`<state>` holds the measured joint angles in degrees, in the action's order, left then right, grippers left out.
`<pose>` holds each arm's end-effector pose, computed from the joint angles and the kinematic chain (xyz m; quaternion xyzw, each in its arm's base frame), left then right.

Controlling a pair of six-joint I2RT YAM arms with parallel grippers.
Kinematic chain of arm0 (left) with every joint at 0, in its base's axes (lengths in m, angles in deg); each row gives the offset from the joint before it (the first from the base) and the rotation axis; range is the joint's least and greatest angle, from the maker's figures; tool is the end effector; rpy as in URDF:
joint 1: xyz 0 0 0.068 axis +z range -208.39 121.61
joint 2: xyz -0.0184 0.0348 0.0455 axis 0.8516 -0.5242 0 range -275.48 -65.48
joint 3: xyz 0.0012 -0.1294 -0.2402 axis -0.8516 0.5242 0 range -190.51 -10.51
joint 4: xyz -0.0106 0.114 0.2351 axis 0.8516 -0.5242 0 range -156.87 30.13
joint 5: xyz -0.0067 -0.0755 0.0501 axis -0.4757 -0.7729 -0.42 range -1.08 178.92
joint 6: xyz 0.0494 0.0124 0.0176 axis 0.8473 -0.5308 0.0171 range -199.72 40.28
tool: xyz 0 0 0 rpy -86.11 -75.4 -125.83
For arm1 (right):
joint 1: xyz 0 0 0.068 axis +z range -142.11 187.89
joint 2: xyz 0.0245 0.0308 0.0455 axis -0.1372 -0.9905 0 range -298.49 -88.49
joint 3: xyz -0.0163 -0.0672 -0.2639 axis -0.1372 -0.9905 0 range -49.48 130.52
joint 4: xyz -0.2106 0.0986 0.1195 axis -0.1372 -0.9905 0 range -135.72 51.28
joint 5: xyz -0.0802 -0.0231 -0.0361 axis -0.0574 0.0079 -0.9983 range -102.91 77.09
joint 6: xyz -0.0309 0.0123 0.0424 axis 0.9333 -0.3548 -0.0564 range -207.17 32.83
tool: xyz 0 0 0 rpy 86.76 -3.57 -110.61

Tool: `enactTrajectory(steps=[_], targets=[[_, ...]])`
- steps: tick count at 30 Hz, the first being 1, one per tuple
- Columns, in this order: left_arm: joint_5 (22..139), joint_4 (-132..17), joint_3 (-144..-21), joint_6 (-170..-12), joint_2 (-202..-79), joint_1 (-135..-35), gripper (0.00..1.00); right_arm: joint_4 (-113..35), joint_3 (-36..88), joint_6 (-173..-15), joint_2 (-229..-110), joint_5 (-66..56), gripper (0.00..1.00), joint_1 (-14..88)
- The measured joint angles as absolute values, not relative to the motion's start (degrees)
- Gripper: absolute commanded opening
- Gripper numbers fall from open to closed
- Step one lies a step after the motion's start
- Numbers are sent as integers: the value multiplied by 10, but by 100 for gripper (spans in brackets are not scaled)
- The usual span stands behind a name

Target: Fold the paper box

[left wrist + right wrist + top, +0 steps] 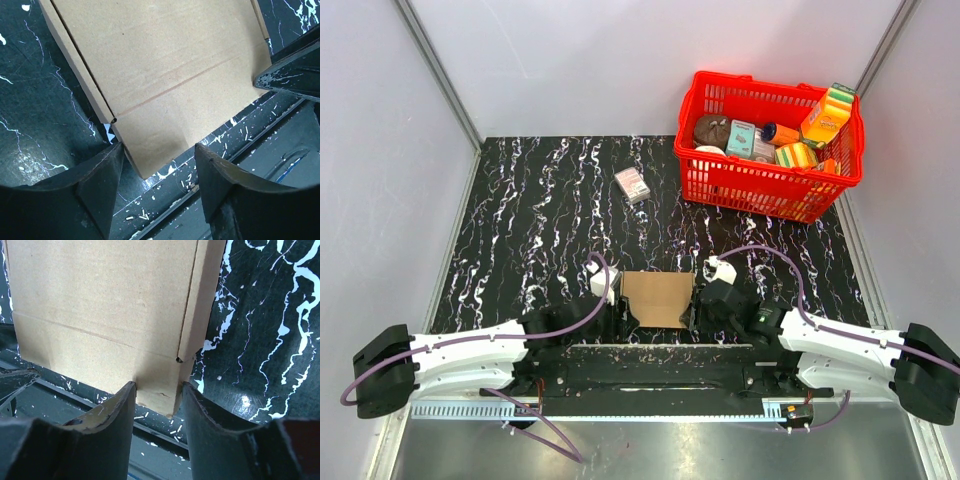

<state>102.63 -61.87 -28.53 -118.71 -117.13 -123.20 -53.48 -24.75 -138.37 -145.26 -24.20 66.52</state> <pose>0.0849 -0.1608 0.1716 0.1443 0.8730 -0.2914 0.3634 0.1046 0.1581 0.1757 -0.0238 0.9257 0.2472 0.2854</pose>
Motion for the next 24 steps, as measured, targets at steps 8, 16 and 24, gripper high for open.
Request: enactTrajectory(steps=[8,16,24], targets=[[1027,-619,-285,-1187,-1174,-1232,60,-532,-249,-1382,-1452,-244,44,665],[1027,-598,-272,-1184,-1179,-1232,59,-501,-266,-1371,-1452,-245,43,665],[1027,-589,-268,-1166,-1190,-1232,61,-478,-277,-1362,-1452,-253,43,665]])
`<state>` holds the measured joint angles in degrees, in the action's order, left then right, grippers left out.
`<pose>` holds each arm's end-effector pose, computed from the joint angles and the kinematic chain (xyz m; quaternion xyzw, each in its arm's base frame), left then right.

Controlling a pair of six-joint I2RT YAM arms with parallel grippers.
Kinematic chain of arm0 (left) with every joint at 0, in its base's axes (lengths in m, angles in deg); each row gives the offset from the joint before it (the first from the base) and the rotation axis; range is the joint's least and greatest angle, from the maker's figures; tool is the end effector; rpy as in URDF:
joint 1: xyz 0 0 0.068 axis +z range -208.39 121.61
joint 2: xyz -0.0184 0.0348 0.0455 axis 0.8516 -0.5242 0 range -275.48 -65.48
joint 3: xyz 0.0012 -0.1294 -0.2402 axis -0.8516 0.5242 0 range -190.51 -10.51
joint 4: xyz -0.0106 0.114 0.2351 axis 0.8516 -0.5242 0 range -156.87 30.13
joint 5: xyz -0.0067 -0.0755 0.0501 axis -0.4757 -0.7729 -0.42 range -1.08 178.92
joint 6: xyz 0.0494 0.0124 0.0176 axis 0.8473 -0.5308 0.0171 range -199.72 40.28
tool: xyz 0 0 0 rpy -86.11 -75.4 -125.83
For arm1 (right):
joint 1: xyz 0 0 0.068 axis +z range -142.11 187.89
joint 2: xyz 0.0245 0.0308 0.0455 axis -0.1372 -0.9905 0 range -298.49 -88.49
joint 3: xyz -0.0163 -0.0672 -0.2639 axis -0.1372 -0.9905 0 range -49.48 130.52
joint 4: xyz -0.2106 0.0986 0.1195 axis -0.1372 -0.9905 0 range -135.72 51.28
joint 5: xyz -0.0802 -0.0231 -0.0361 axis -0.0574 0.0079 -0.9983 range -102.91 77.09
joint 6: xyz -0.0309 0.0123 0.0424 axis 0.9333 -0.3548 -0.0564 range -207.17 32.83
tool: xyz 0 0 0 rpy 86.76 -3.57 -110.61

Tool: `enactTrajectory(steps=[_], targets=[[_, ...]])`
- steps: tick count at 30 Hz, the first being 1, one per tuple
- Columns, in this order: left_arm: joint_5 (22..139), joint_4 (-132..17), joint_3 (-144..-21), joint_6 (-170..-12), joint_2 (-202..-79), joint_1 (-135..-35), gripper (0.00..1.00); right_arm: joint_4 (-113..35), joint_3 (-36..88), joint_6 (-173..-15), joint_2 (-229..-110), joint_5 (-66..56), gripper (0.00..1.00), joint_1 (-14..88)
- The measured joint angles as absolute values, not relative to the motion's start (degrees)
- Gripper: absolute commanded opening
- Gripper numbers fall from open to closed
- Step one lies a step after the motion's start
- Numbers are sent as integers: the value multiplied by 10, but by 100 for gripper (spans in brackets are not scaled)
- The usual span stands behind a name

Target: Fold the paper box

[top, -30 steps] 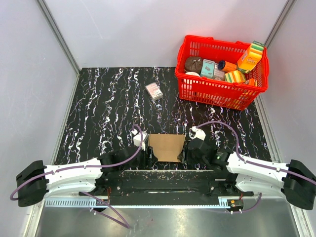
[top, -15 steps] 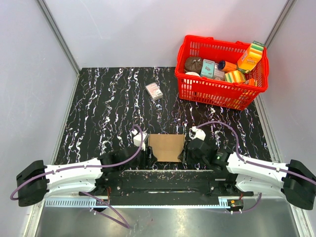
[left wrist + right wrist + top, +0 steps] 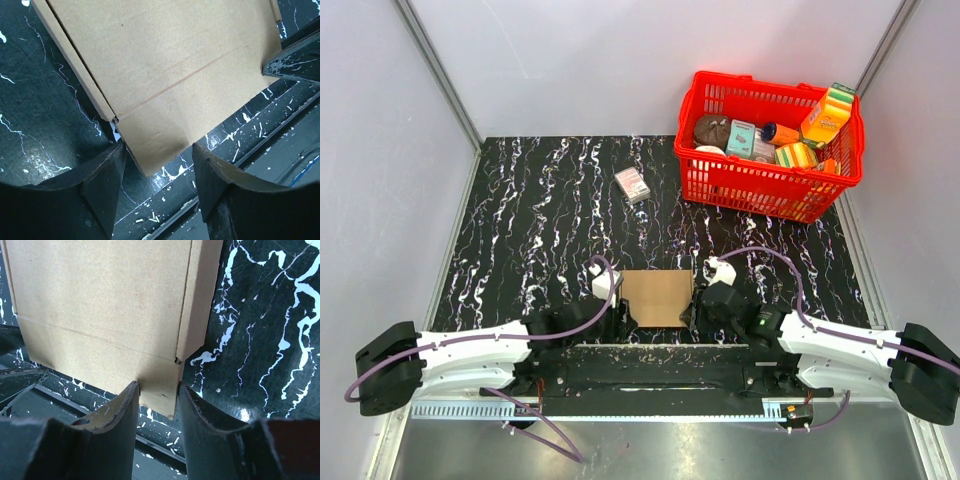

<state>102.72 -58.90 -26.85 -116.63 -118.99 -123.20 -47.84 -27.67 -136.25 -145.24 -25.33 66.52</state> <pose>0.0851 -0.1612 0.1614 0.1608 0.8723 -0.2807 0.3666 0.1048 0.1571 0.1674 -0.0341 0.9157 0.2545 0.3092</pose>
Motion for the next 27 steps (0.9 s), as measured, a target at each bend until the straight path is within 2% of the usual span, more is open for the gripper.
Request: enactTrajectory(steps=[9,27], targets=[[1042,-617,-277,-1148,-1191,-1232,65,-476,-277,-1361,-1444,-258,43,665],[1066,-629,-284,-1132,-1167,-1232,62,-480,-277,-1360,-1425,-270,41,665]])
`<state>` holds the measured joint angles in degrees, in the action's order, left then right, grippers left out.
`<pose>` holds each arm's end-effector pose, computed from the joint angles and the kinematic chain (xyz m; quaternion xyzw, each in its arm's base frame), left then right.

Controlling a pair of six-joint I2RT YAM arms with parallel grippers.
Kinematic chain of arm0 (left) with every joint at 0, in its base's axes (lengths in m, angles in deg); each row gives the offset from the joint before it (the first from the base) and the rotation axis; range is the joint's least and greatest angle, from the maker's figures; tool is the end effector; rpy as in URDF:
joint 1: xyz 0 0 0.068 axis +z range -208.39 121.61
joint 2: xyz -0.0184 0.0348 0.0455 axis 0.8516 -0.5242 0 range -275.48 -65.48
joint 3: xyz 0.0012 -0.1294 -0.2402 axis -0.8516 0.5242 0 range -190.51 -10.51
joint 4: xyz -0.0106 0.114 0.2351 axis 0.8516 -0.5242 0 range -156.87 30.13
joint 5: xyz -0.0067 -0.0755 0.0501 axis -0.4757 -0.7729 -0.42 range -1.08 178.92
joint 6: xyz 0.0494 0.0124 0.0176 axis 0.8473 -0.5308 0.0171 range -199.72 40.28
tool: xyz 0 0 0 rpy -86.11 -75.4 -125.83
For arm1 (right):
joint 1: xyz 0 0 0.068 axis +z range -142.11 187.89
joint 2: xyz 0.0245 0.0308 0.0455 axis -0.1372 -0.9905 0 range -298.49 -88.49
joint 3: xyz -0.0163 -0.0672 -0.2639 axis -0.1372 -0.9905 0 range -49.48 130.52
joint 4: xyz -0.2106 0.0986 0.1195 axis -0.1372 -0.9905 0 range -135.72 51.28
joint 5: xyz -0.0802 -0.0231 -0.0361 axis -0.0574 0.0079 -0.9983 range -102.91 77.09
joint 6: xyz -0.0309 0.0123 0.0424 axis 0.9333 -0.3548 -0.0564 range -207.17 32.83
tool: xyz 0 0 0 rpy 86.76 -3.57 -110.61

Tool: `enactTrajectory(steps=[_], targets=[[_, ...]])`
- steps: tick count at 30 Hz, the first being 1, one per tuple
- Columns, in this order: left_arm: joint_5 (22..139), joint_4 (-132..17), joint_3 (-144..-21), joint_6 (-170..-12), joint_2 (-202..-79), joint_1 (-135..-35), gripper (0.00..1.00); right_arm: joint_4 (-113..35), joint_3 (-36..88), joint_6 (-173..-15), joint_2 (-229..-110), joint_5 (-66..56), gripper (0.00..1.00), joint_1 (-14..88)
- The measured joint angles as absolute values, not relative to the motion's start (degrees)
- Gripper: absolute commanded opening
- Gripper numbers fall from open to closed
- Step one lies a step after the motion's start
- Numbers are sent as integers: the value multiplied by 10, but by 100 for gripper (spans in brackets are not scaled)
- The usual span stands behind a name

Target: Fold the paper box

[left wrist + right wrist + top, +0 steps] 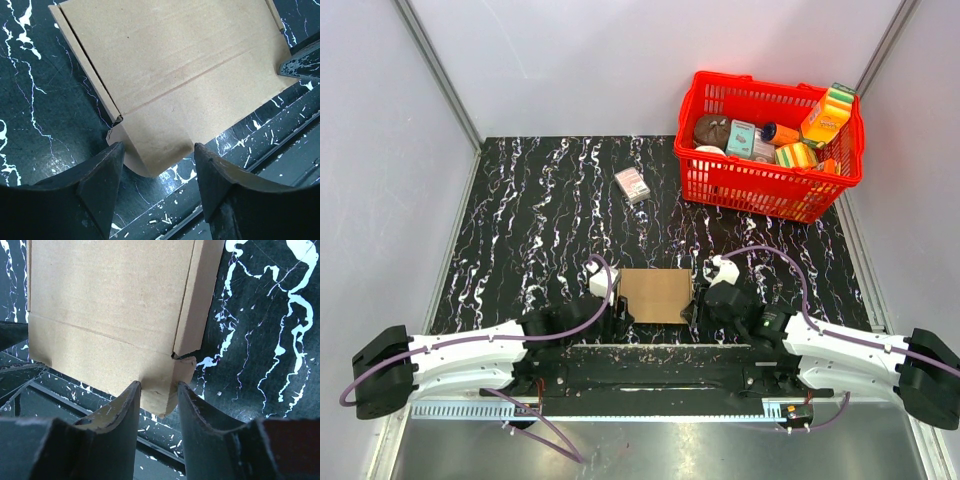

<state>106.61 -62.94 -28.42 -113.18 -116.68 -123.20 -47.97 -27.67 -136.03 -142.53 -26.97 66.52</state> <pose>0.0860 -0.1576 0.1710 0.1716 0.8678 -0.2473 0.3955 0.1040 0.1539 0.1753 -0.0270 0.9059 0.2628 0.3311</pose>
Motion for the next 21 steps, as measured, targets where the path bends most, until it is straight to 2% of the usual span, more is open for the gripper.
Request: enactTrajectory(steps=[21], targets=[[1065,-591,-284,-1131,-1198,-1232,60,-473,-277,-1359,-1433,-271,40,665]])
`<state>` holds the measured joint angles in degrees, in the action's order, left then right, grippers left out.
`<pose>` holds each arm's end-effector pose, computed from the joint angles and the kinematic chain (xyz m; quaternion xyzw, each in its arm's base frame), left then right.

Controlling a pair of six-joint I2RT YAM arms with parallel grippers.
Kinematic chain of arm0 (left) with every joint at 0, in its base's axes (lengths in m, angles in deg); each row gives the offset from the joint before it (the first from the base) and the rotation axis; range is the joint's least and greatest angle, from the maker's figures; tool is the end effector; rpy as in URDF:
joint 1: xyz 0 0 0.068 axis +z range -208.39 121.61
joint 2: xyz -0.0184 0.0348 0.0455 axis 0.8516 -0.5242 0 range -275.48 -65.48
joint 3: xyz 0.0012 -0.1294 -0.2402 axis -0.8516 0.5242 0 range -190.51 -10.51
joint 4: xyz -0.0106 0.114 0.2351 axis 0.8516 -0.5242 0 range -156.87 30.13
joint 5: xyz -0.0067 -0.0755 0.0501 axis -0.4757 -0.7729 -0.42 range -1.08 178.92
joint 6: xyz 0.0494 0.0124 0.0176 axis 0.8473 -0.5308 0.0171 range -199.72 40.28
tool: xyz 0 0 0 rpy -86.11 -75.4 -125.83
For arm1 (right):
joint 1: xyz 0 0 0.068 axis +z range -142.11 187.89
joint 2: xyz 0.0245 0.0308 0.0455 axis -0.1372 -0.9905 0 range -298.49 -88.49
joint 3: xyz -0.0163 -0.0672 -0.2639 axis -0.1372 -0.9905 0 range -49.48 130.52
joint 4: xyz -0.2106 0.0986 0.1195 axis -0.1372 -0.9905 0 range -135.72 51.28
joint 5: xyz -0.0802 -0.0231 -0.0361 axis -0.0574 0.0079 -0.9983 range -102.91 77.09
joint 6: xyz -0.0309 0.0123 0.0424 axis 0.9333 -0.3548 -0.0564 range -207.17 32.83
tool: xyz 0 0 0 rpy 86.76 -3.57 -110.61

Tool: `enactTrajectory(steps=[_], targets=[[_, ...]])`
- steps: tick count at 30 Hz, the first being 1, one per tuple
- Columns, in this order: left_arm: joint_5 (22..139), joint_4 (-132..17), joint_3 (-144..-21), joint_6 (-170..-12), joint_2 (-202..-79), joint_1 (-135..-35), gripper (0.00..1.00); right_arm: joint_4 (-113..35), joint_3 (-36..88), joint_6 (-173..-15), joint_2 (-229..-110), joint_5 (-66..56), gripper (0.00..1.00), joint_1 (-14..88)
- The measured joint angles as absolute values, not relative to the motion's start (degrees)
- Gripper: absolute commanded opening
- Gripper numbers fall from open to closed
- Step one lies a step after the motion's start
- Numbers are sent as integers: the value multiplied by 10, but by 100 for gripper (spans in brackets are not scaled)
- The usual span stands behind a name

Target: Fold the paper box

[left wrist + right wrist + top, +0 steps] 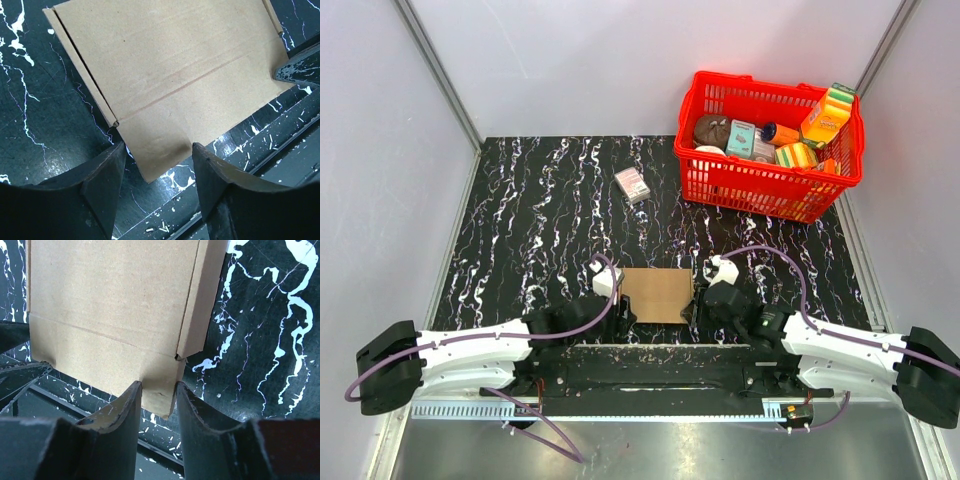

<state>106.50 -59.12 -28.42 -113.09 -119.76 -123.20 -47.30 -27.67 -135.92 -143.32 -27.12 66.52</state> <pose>0.0890 -0.1642 0.1680 0.1711 0.8651 -0.2522 0.3984 0.1050 0.1553 0.1740 -0.0274 0.9062 0.2609 0.3317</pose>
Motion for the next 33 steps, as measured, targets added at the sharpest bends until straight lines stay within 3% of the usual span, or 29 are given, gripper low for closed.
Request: enactTrajectory(steps=[33], targets=[[1088,-581,-281,-1100,-1214,-1232,59,-407,-299,-1328,-1454,-274,39,665]])
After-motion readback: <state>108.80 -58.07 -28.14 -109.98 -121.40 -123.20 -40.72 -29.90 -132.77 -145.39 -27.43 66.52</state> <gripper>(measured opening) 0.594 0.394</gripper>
